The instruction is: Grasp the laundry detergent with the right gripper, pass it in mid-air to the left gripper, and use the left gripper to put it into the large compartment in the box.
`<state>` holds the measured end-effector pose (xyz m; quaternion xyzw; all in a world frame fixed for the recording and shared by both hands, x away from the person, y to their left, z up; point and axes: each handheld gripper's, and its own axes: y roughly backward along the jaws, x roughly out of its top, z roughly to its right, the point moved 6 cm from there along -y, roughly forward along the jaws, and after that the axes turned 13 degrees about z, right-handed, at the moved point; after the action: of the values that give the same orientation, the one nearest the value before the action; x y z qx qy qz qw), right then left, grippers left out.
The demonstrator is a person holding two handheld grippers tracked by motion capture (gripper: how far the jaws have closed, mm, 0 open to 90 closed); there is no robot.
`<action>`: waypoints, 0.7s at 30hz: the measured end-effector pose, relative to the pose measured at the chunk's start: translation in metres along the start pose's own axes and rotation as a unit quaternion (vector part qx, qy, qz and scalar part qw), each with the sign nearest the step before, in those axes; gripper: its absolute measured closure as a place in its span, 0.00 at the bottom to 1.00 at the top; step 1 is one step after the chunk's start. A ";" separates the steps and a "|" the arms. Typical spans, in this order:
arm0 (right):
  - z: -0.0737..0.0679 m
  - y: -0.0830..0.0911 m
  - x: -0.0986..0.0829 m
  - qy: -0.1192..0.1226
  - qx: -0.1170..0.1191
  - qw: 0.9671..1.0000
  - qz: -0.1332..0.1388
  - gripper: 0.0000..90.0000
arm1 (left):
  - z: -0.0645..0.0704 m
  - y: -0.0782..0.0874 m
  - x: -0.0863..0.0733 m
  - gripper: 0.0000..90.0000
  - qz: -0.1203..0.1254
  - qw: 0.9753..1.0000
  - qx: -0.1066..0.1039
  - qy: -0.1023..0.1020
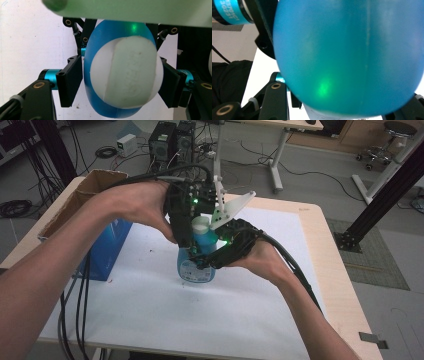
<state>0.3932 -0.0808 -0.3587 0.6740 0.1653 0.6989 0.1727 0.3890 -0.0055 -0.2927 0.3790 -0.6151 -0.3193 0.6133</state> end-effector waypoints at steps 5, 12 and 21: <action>-0.001 0.000 0.000 -0.004 0.002 1.000 0.002 0.52 | 0.001 0.002 0.001 0.42 -0.003 1.000 -0.002 -0.006; -0.001 0.002 0.001 -0.002 0.000 1.000 0.006 0.52 | 0.002 0.003 0.003 0.42 0.007 1.000 0.009 -0.015; -0.001 0.001 0.000 -0.003 0.002 1.000 0.003 0.50 | 0.003 0.001 0.004 0.43 0.005 1.000 0.011 -0.011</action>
<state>0.3923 -0.0818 -0.3580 0.6766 0.1638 0.6975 0.1698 0.3864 -0.0081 -0.2897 0.3792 -0.6266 -0.3140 0.6041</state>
